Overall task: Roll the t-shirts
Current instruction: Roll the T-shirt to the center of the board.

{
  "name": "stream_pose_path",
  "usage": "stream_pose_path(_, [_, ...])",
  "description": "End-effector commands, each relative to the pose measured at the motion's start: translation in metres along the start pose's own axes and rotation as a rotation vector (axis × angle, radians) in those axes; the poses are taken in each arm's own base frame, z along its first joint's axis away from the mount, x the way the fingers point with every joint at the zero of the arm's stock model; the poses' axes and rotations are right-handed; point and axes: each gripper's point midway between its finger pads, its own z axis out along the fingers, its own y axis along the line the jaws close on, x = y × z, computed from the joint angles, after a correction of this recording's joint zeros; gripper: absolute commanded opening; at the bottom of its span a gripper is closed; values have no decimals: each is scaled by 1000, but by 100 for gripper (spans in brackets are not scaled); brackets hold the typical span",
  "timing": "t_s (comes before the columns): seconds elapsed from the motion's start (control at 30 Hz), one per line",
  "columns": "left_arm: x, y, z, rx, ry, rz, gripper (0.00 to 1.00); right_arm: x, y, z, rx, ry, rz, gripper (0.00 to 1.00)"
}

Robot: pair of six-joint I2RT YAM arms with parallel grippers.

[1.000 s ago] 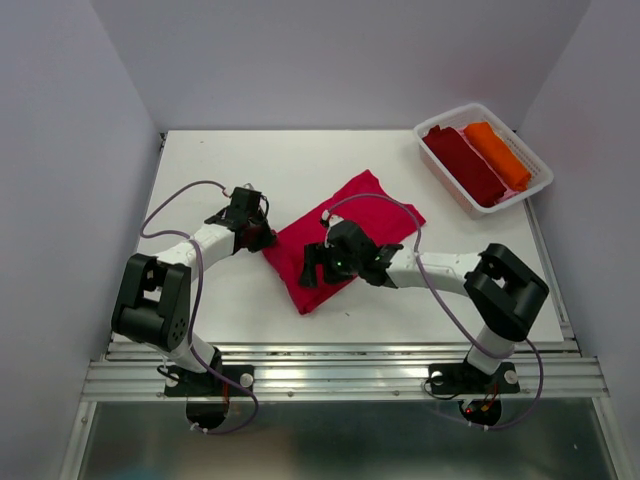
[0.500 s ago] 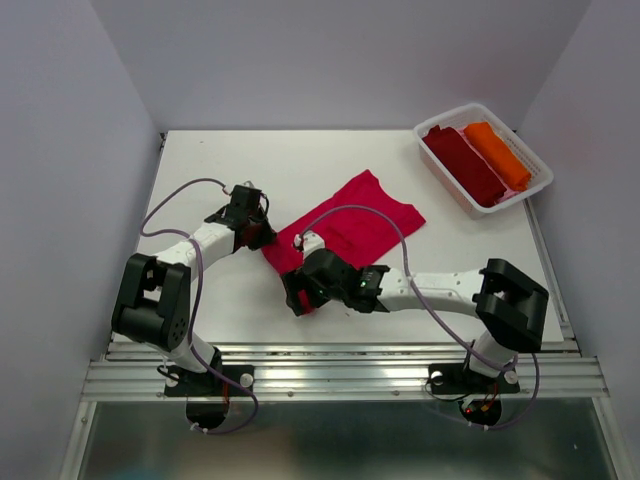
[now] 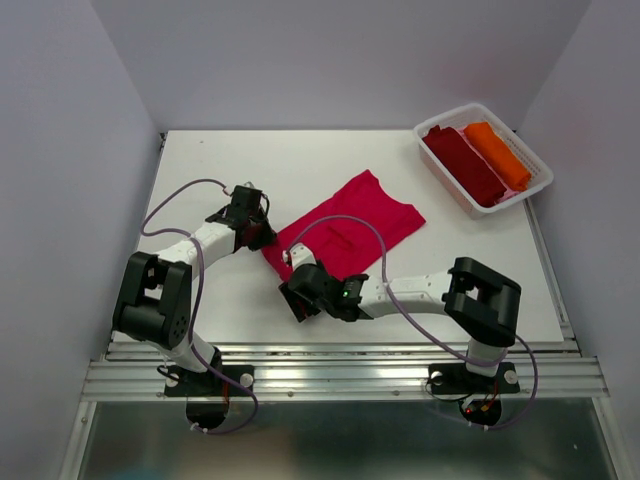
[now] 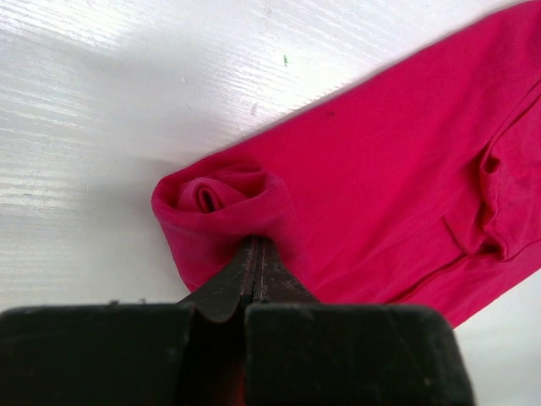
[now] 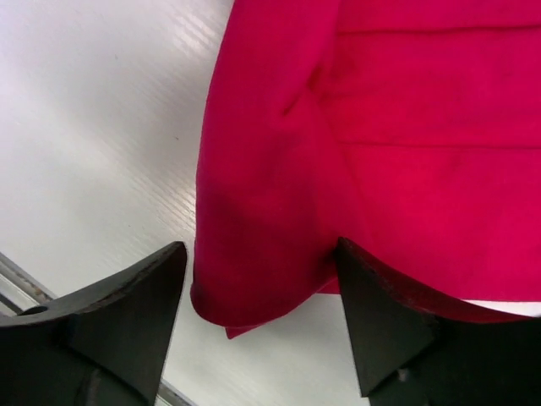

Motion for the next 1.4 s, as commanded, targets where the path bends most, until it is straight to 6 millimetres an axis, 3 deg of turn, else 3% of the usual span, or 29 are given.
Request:
stream_pose_path(0.0, [-15,-12,-5,21,-41,18,0,-17,5,0,29,-55,-21,73])
stream_pose_path(0.23, [-15,-10,-5,17,-40,18,0,-18,7,2,29,-59,9,59])
stream_pose_path(0.27, [-15,-10,-5,17,-40,18,0,-21,8,0,22,-67,16,51])
stream_pose_path(0.37, [-14,-10,-5,17,-38,18,0,-23,10,0,16,-71,26,38])
stream_pose_path(0.57, [-14,-10,-5,18,-39,20,0,-27,12,-3,9,-77,43,18])
stream_pose_path(0.77, [-14,-10,-5,19,-38,21,0,-35,32,-15,-108,-85,72,1])
stream_pose_path(0.87, [-14,-10,-5,19,-38,21,0,-38,36,-16,-167,-84,114,1])
stream_pose_path(0.93, [-15,-12,-5,22,-40,24,0,-29,38,-17,-204,-51,138,1])
stream_pose_path(1.1, [-15,-13,-7,27,-42,23,0,-40,40,-25,-318,-69,243,1])
stream_pose_path(1.37, [-15,-15,-9,40,-41,23,0,-32,20,-19,-416,-16,395,1])
